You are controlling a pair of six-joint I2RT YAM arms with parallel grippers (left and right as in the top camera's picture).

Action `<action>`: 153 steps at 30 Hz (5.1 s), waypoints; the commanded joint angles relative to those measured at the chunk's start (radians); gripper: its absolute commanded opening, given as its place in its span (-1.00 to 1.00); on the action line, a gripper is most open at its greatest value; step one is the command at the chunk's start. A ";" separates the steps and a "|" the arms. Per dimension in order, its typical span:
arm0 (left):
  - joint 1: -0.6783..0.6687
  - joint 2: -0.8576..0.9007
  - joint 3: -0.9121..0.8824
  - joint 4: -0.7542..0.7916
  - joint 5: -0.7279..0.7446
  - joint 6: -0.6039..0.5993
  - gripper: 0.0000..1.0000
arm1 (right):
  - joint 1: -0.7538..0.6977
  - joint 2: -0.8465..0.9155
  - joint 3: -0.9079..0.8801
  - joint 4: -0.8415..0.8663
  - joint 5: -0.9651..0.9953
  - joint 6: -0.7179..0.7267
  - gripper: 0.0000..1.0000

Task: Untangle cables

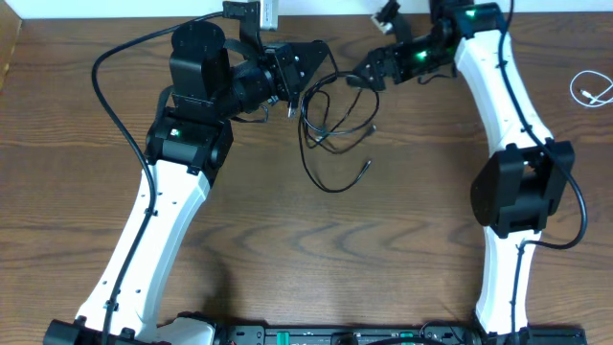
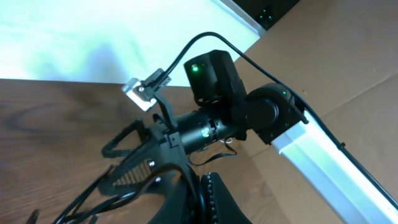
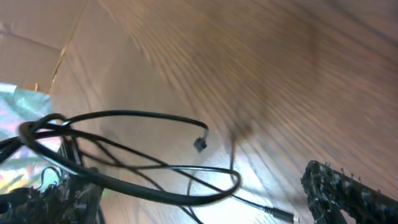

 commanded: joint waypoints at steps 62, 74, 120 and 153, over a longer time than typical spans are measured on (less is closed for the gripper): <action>0.397 -0.023 0.026 0.355 0.097 -0.452 -0.85 | -0.247 0.219 -0.006 -0.047 0.947 0.519 0.61; 0.438 -0.023 0.026 -0.218 -0.206 -0.063 -0.85 | -0.330 0.219 -0.006 -0.116 1.015 0.473 0.59; 0.206 0.316 0.012 -0.675 -0.549 0.195 -0.32 | -0.402 -0.507 -0.001 0.150 -0.034 0.272 -0.98; -0.184 0.555 0.013 -0.028 -0.164 0.069 0.55 | -0.160 -0.632 -0.003 0.088 0.052 0.286 -0.98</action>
